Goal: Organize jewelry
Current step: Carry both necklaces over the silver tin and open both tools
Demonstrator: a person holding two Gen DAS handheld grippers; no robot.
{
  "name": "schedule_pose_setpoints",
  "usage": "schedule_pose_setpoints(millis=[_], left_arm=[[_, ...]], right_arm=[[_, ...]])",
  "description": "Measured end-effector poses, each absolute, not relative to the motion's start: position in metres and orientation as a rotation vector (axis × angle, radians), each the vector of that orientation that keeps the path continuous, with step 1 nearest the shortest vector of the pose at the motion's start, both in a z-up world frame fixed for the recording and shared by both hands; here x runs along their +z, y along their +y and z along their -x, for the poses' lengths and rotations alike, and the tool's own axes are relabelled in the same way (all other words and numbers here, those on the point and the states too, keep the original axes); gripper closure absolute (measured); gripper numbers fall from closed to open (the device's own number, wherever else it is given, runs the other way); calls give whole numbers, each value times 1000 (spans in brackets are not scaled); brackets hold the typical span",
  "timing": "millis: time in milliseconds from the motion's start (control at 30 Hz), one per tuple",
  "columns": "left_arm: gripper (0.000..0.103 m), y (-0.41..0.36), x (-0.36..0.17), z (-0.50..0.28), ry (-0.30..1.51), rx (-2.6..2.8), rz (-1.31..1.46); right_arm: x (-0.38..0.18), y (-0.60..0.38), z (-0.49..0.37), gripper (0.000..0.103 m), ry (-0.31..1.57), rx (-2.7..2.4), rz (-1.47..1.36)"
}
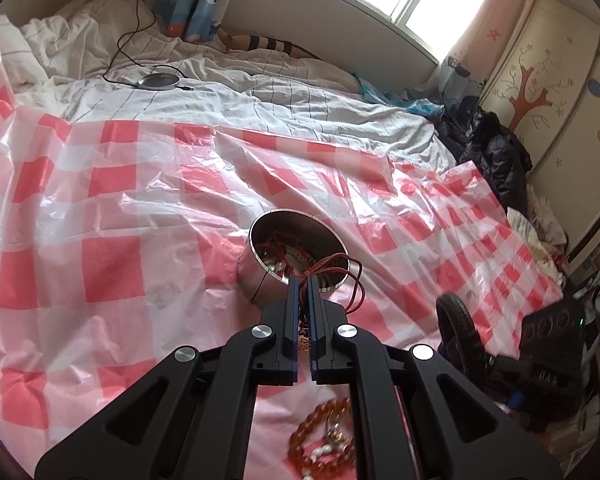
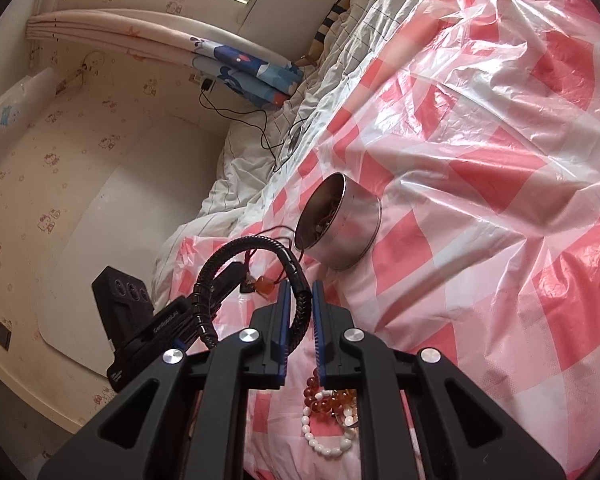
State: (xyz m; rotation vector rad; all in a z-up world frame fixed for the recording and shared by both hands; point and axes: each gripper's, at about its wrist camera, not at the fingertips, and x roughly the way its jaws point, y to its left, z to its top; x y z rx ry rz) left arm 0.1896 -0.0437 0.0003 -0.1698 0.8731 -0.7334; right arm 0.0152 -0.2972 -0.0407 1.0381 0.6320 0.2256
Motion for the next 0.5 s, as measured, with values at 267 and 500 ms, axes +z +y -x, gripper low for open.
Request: schedule_pose_setpoints(millis=[267,500], left_arm=[[99,-64,-2,-214,883,-730,220],[99,-87,-14,-233,916,-725,209]], right_arm=[[-39,-301,-16,91,612,237,-1060],[-38,-308,-21,91,597,214,-1060]])
